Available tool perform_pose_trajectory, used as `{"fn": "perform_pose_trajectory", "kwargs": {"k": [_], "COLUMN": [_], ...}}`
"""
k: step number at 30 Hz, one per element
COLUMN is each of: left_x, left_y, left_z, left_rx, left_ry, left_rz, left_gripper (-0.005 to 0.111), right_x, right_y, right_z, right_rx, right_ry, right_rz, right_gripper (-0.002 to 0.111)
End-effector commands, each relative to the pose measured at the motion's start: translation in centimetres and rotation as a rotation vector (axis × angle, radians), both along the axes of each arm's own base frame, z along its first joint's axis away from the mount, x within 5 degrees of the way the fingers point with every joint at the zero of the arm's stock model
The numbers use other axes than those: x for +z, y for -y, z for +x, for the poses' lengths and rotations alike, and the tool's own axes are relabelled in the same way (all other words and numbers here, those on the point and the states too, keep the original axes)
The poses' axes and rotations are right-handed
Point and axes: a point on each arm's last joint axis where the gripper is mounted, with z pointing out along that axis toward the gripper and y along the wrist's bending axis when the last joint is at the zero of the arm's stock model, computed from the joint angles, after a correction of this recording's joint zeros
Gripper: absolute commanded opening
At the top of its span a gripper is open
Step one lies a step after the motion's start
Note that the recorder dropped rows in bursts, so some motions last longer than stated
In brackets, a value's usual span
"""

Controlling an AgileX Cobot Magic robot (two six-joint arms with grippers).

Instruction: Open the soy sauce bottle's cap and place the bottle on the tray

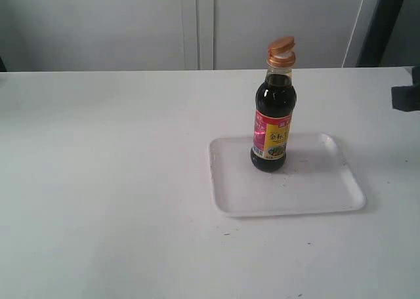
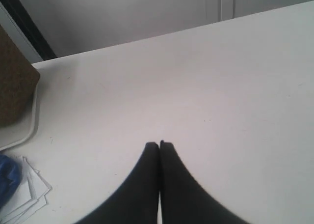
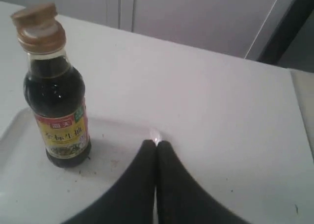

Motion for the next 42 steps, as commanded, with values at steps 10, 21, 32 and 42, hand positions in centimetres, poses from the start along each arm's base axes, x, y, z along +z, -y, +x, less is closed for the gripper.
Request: {"fn": "perform_pose_trajectory", "kwargs": {"k": [10,21,32,42], "left_x": [-1.5,-4.2,-4.4,-4.4], "left_y": [-1.8,-3.2,-3.8,-3.8], "left_z": [-4.2,-7.0,-7.9,-7.9], "left_rx": [-0.061,-0.050,-0.041,-0.043], "left_ry": [0.180,0.247,0.273,0.274], "left_rz": [-0.124,-0.226,-0.256,-0.253], "left_gripper": [0.000,0.000,0.000,0.000], "right_x": [0.2,-1.9,-2.5,-2.5], "right_y": [0.8,0.9,0.8,0.8], "right_z": [-8.1,-11.9,-12.2,-12.2], "right_rx": [-0.047,-0.039,-0.029,-0.029], "right_ry": [0.358,0.431,0.403,0.403], "right_rz": [0.029,0.046,0.045,0.045], "right_gripper": [0.000,0.000,0.000,0.000]}}
